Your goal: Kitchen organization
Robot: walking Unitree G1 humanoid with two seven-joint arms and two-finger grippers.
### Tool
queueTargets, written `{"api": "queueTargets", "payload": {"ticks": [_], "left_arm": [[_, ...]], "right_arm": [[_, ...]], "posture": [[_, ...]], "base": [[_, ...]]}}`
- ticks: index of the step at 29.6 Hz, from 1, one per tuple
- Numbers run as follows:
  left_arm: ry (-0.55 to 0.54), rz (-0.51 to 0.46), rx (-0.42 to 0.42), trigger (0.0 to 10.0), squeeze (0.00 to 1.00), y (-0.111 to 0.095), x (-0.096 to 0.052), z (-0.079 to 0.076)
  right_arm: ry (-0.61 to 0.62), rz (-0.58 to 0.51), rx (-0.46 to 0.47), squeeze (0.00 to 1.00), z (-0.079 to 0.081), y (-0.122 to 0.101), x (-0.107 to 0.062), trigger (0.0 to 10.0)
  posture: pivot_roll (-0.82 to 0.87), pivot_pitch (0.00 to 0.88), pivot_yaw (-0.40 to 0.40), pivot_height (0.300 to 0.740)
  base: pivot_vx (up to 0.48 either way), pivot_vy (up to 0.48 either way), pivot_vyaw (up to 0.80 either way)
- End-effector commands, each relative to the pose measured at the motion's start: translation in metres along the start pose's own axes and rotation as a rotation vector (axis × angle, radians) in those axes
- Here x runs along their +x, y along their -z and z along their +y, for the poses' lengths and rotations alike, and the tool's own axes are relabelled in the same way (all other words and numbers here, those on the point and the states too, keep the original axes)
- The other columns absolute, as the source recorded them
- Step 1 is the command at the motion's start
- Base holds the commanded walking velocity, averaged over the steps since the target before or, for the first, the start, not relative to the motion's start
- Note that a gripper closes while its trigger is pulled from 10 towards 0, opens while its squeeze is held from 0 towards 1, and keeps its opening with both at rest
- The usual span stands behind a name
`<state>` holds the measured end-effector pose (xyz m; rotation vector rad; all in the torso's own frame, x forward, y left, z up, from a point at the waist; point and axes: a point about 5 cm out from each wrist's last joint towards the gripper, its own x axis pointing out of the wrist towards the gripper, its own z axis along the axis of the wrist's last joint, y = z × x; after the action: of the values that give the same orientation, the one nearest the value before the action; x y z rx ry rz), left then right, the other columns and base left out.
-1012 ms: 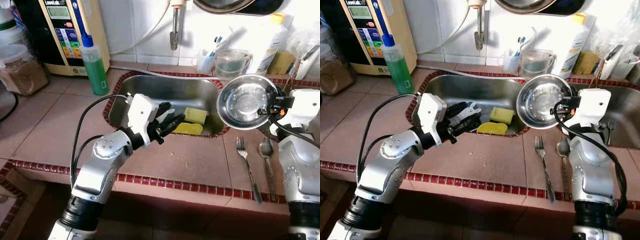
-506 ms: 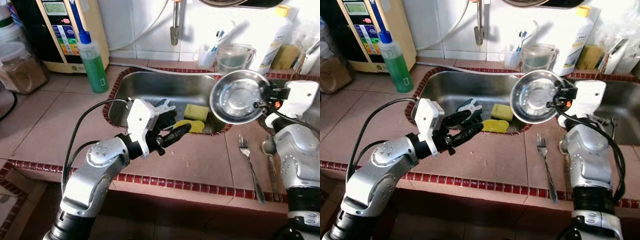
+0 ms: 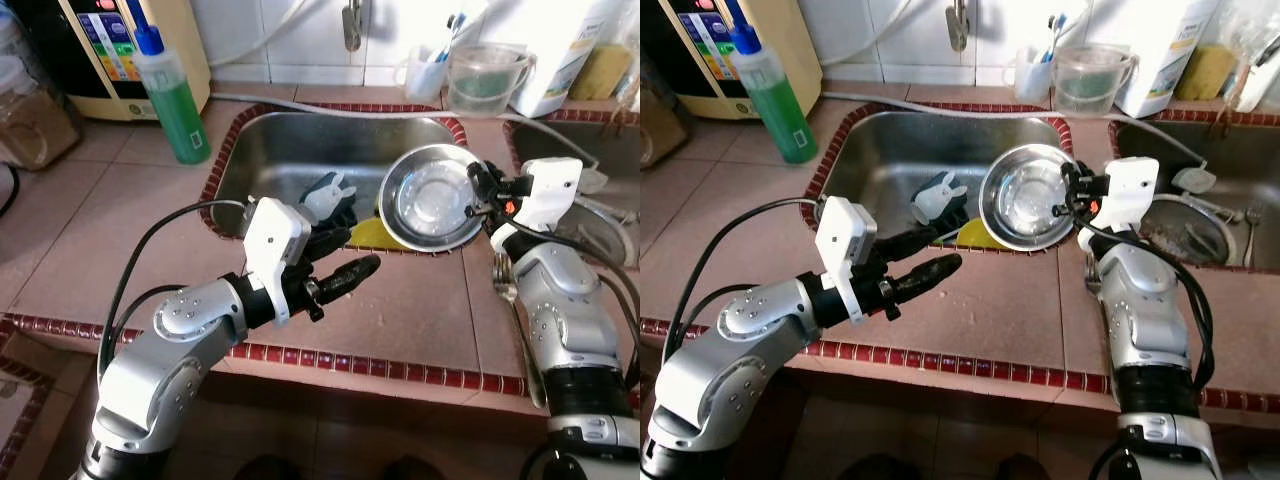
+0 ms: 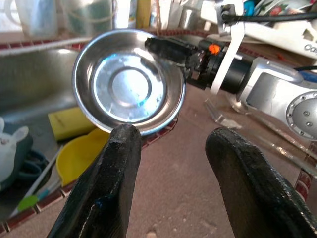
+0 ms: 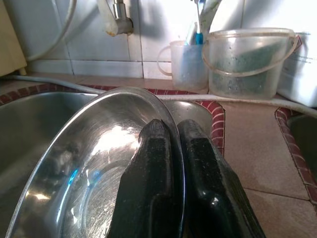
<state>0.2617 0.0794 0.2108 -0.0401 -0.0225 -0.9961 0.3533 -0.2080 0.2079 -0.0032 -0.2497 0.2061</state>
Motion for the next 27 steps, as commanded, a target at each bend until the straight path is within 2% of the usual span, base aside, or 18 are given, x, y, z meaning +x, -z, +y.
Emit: {"api": "queueTargets", "payload": {"ticks": [1, 7, 16, 27], "left_arm": [[-0.012, -0.002, 0.016, 10.0, 0.00, -0.006, -0.002, 0.001], [-0.015, -0.008, 0.019, 10.0, 0.00, -0.010, 0.000, 0.001], [-0.012, -0.014, 0.014, 10.0, 0.00, -0.016, 0.001, -0.001], [-0.014, -0.022, -0.011, 10.0, 0.00, -0.018, -0.001, -0.006]], "right_arm": [[-0.003, 0.004, -0.001, 0.00, 0.000, 0.000, 0.001, 10.0], [0.030, -0.005, 0.019, 0.00, -0.003, -0.001, 0.002, 10.0], [0.042, 0.025, 0.161, 0.00, 0.002, 0.002, 0.004, 10.0], [-0.048, 0.048, 0.175, 0.00, 0.006, -0.010, 0.013, 10.0]], "posture": [[-0.11, 0.251, 0.088, 0.703], [-0.11, 0.250, 0.095, 0.703], [-0.10, 0.265, 0.107, 0.703], [-0.09, 0.291, 0.103, 0.703]], "base": [[0.000, 0.000, 0.00], [0.000, 0.000, 0.00], [0.000, 0.000, 0.00], [0.000, 0.000, 0.00]]}}
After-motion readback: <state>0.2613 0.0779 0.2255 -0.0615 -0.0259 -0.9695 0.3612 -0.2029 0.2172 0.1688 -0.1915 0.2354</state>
